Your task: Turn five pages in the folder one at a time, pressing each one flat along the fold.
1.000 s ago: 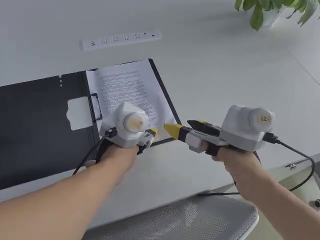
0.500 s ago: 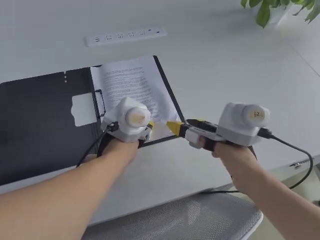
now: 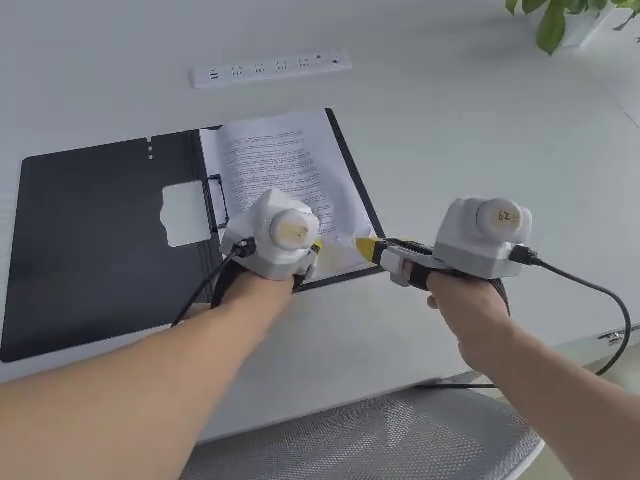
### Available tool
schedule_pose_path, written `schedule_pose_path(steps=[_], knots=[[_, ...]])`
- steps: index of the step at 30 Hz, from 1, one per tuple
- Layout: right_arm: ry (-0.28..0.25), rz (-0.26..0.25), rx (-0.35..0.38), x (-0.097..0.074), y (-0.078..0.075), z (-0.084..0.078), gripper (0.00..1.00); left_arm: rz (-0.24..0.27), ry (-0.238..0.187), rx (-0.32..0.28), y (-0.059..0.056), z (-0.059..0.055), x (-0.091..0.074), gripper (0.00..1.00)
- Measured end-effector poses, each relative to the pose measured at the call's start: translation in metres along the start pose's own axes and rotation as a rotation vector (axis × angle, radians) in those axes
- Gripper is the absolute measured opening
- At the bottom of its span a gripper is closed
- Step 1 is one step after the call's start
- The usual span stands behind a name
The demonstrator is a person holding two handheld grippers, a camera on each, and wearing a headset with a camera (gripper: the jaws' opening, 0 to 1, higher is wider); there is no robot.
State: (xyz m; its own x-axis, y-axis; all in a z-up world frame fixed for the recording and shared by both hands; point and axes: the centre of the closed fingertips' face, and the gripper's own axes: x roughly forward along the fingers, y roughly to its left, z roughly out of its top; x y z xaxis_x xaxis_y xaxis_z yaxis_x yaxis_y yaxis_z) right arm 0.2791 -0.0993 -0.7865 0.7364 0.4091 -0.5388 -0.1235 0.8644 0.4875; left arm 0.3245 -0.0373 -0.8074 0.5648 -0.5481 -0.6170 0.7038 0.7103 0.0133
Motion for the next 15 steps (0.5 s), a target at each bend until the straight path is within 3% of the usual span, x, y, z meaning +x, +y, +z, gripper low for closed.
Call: schedule_pose_path(steps=[7,15], knots=[[0.009,-0.01,0.007,-0.0002,0.0034,-0.0037,0.03,0.0,0.0,-0.003,0.0,0.0,0.0001,0.11],[-0.001,-0.003,0.024,-0.0027,0.0058,-0.0002,0.0,0.004,-0.003,-0.016,-0.0001,0.0002,-0.0003,0.11]])
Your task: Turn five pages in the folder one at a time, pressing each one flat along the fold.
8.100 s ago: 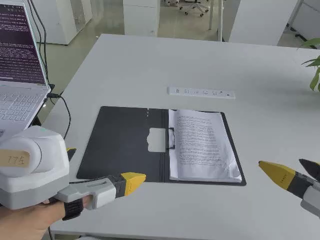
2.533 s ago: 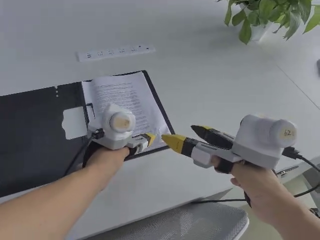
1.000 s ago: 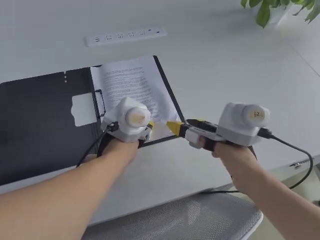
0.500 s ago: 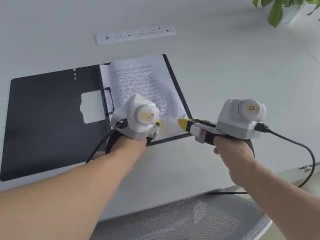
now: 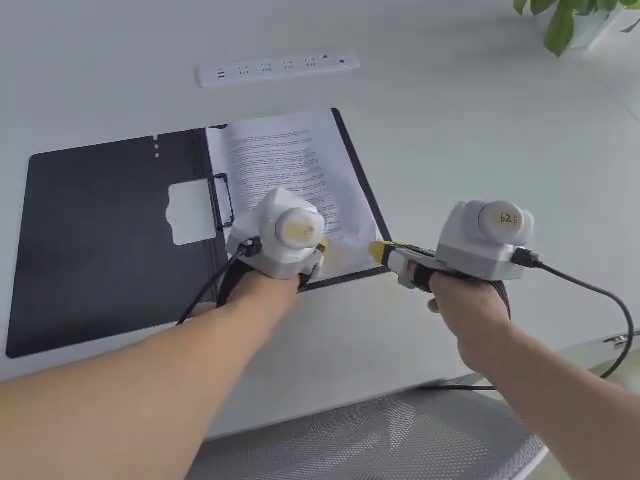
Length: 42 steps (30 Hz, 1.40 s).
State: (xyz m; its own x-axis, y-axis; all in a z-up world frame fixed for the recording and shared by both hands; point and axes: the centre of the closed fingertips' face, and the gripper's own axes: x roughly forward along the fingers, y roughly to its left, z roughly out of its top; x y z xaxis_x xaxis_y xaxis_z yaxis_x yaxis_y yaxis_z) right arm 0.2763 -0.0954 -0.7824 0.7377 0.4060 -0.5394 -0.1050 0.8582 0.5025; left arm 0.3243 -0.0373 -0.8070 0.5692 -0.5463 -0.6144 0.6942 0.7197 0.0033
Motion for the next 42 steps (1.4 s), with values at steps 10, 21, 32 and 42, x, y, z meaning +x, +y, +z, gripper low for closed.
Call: schedule_pose_path(steps=[10,21,32,42], knots=[[-0.022,0.04,0.015,-0.005,0.011,0.007,0.0,0.013,0.01,-0.02,0.005,-0.003,-0.007,0.09],[-0.058,0.125,-0.019,-0.006,0.039,0.017,0.0,0.05,-0.006,-0.093,0.034,-0.01,-0.039,0.14],[-0.095,0.242,-0.066,-0.012,0.095,0.029,0.0,0.078,-0.122,-0.161,0.057,0.013,-0.096,0.14],[-0.107,0.336,-0.093,-0.01,0.143,0.034,0.0,0.116,-0.188,-0.214,0.076,0.012,-0.147,0.15]])
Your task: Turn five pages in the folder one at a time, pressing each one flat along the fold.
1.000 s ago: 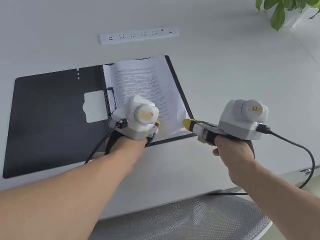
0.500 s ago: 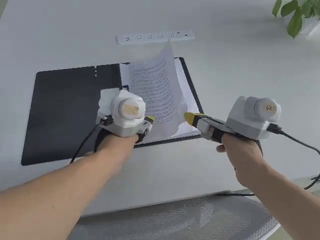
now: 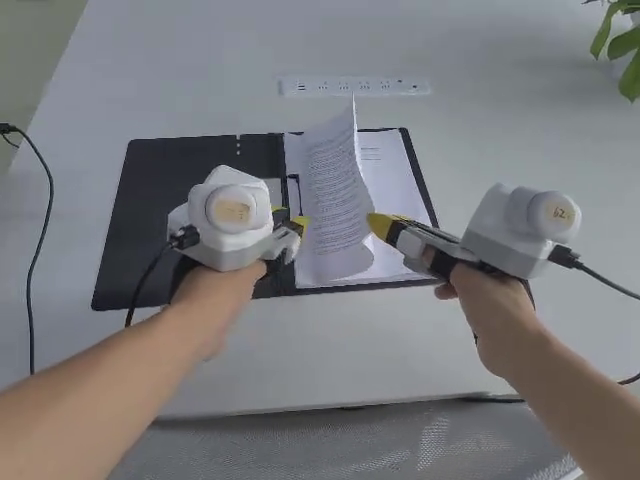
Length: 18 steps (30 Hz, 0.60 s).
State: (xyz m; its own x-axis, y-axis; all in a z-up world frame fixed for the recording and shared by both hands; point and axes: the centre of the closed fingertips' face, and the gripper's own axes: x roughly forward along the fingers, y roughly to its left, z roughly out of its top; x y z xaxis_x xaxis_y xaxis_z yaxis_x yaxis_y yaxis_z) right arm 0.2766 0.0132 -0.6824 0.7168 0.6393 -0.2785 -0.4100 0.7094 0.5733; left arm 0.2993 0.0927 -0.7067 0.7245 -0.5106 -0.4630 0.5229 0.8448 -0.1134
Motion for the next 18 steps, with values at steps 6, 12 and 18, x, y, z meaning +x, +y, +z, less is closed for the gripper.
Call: schedule_pose_path(steps=[6,12,18], knots=[[0.008,0.055,-0.021,0.014,0.026,0.0,0.0,0.033,-0.033,-0.026,0.018,-0.002,-0.029,0.15],[0.031,0.105,-0.033,0.032,0.051,-0.008,0.0,0.07,-0.043,-0.039,0.037,-0.008,-0.051,0.14],[0.067,0.14,-0.043,0.051,0.072,-0.021,0.0,0.107,-0.058,-0.061,0.055,-0.013,-0.074,0.15]])
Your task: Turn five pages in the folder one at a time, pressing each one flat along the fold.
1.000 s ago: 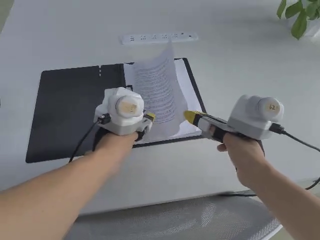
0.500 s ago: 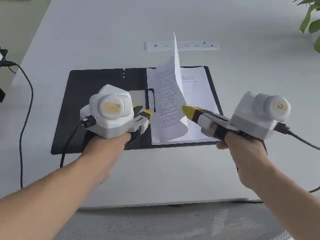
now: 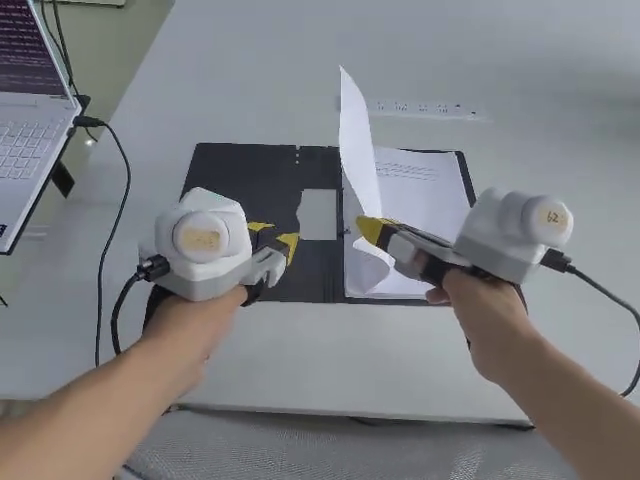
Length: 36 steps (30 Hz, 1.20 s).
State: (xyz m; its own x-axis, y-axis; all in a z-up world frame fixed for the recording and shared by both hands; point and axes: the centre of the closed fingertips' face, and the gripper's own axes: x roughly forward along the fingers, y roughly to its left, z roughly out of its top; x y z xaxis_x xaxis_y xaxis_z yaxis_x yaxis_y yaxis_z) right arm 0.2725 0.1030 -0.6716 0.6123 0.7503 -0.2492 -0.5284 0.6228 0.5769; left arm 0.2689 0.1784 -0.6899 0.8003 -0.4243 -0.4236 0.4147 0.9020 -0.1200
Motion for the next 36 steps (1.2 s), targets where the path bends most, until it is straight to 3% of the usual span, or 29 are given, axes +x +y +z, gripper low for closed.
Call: schedule_pose_path(steps=[10,22,30,36], knots=[[0.075,0.031,-0.009,0.036,0.017,-0.026,0.0,0.075,-0.001,-0.035,0.044,-0.012,-0.029,0.14],[0.178,0.048,-0.004,0.086,0.019,-0.063,0.0,0.142,0.01,-0.076,0.079,-0.031,-0.058,0.14],[0.289,0.01,-0.023,0.11,0.008,-0.099,0.0,0.156,0.029,-0.088,0.091,-0.044,-0.064,0.14],[0.326,-0.003,-0.006,0.123,0.003,-0.117,0.0,0.154,0.041,-0.097,0.092,-0.051,-0.06,0.14]])
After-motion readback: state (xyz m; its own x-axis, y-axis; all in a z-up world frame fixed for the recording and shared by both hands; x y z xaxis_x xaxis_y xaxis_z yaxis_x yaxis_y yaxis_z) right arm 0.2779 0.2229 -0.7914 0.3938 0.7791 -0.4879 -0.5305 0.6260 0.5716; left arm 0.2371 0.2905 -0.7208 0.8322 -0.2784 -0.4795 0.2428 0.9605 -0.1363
